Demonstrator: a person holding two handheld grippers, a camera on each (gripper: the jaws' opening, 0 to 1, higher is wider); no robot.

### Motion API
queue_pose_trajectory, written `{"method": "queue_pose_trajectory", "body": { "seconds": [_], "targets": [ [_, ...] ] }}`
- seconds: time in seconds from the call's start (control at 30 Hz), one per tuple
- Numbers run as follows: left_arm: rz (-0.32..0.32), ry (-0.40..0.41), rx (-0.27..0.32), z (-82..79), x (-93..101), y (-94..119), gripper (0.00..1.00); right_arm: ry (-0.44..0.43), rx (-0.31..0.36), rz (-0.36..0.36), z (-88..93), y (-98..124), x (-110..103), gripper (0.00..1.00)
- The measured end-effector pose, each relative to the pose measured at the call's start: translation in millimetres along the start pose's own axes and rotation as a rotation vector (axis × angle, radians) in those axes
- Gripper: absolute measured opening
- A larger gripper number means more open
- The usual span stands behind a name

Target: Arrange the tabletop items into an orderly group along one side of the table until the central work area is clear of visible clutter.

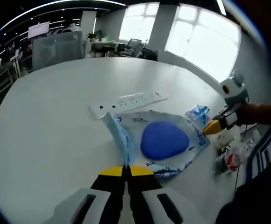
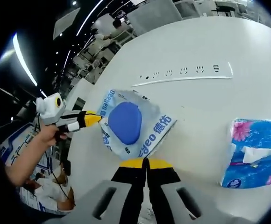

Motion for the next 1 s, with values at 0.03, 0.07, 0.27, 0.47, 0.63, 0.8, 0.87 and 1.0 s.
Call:
{"method": "queue_pose_trajectory", "body": {
  "seconds": [0.03,0.07,0.27,0.47,0.63,0.8,0.87,1.0],
  "targets": [
    [0.003,-0.012,0.006,-1.2,5.2,1,0.0,-0.004,0.007,0.006,0.3,4,4,0.0],
    [0.008,-0.008,0.012,-2.2,9.7,1,0.0,-0.012,0.014,0.011,0.5,7,8,0.0],
    [0.031,0.026,0.042,-6.6,33.2,-2,0.0,-0.03,0.043,0.047,2.6,24,28,0.0],
    [0.03,0.043,0.058,-6.8,52.0,-8,0.0,-0.024,0.06,0.113,3.8,33,45,0.0],
    [0.032,0.078,0.068,-3.4,68.6,-16,0.0,-0.006,0.06,0.183,3.3,35,57,0.0],
    [0.034,0.097,0.068,3.7,82.0,-22,0.0,0.051,0.034,0.267,4.3,33,69,0.0],
    [0.024,0.103,0.073,7.3,83.9,-25,0.0,0.068,0.029,0.282,1.5,29,73,0.0],
    [0.018,0.12,0.062,15.1,84.4,-29,0.0,0.09,0.025,0.3,2.8,29,71,0.0]
  ]
}}
Point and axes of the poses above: the point that each gripper's makers call its tool centre point, and the gripper's own axes: y roughly backward along the fingers, x roughly to its right, z roughly out of its underside, the point moved 4 cm from there along y, roughly backward along the fingers, and after that the axes turned 13 degrees about -x, right-handed, at the moved point
